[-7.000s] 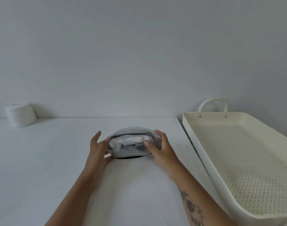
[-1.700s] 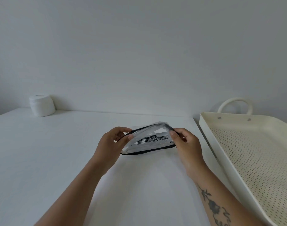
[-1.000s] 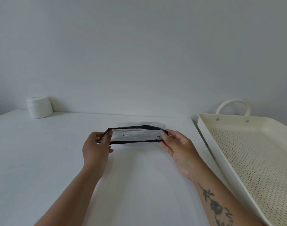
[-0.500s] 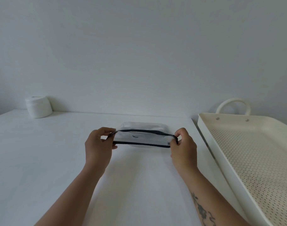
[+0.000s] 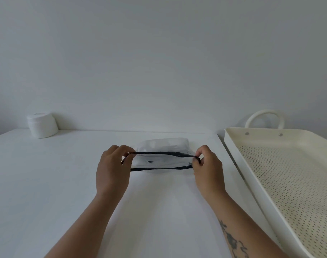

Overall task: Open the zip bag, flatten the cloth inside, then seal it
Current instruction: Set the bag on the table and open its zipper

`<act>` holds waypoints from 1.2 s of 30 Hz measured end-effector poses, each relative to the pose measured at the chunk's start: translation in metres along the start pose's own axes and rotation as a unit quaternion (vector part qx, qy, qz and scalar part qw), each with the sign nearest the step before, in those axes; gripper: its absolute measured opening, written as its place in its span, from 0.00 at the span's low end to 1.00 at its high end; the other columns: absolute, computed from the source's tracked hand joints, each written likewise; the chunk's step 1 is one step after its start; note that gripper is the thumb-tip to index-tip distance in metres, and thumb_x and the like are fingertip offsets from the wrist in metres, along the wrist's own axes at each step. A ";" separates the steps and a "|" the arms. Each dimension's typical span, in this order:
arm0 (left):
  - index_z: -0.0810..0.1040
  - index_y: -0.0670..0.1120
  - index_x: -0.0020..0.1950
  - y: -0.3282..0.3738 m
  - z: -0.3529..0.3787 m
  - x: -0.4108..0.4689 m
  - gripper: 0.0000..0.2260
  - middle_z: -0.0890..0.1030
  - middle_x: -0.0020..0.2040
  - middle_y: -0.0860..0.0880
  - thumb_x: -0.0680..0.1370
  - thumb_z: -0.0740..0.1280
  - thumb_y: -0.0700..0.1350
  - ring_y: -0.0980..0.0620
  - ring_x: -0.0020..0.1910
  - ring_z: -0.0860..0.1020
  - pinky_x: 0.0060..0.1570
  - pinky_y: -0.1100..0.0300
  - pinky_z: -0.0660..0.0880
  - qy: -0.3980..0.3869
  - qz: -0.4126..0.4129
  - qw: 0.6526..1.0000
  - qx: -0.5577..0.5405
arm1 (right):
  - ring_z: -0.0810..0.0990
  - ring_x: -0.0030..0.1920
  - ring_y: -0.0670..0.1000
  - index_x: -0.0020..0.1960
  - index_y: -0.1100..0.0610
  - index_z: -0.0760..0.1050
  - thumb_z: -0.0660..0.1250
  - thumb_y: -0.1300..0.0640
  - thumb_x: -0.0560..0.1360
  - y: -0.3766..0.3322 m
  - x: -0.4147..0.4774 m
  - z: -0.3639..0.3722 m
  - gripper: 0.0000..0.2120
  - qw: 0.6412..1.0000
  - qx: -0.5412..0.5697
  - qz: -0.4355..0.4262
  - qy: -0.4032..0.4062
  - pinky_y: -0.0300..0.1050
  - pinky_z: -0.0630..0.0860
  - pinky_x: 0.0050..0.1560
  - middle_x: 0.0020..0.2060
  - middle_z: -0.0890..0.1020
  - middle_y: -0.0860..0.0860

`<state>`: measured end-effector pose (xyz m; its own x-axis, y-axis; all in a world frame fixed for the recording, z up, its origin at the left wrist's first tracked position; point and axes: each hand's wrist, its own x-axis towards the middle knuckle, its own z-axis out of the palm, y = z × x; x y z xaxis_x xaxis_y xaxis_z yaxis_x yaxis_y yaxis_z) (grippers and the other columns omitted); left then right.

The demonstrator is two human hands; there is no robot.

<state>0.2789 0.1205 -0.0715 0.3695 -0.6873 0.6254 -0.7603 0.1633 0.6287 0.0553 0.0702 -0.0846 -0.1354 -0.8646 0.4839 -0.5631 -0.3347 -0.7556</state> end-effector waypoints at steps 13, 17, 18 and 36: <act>0.76 0.59 0.45 0.002 0.000 0.002 0.01 0.78 0.37 0.57 0.76 0.68 0.54 0.58 0.38 0.76 0.34 0.59 0.72 -0.023 -0.008 0.998 -0.063 | 0.82 0.30 0.51 0.40 0.55 0.77 0.67 0.59 0.77 -0.007 0.005 -0.012 0.07 0.983 0.172 0.053 -0.025 0.46 0.83 0.34 0.28 0.78 0.51; 0.78 0.57 0.40 0.001 -0.009 0.008 0.07 0.79 0.34 0.54 0.78 0.65 0.54 0.55 0.29 0.72 0.30 0.59 0.68 0.006 -0.050 0.992 -0.113 | 0.79 0.30 0.47 0.43 0.57 0.84 0.67 0.60 0.77 -0.016 0.009 -0.020 0.08 0.882 0.405 0.184 -0.157 0.39 0.79 0.34 0.34 0.83 0.51; 0.77 0.57 0.39 0.002 -0.012 0.008 0.08 0.79 0.34 0.55 0.78 0.65 0.54 0.55 0.29 0.72 0.30 0.59 0.68 0.012 -0.054 0.992 -0.114 | 0.78 0.30 0.46 0.43 0.57 0.84 0.67 0.59 0.77 -0.017 0.008 -0.020 0.08 0.853 0.440 0.209 -0.187 0.39 0.79 0.33 0.34 0.84 0.51; 0.80 0.52 0.45 0.018 -0.023 0.004 0.02 0.78 0.41 0.56 0.77 0.70 0.45 0.51 0.44 0.75 0.36 0.53 0.74 0.015 0.087 0.991 0.100 | 0.76 0.33 0.52 0.42 0.57 0.77 0.67 0.62 0.75 -0.020 -0.001 -0.010 0.03 0.991 0.105 -0.027 -0.078 0.44 0.77 0.35 0.33 0.80 0.51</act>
<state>0.2784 0.1369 -0.0473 0.2367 -0.6390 0.7319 -0.9034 0.1325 0.4078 0.0586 0.0811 -0.0655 0.0275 -0.8850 0.4648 -0.3815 -0.4391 -0.8134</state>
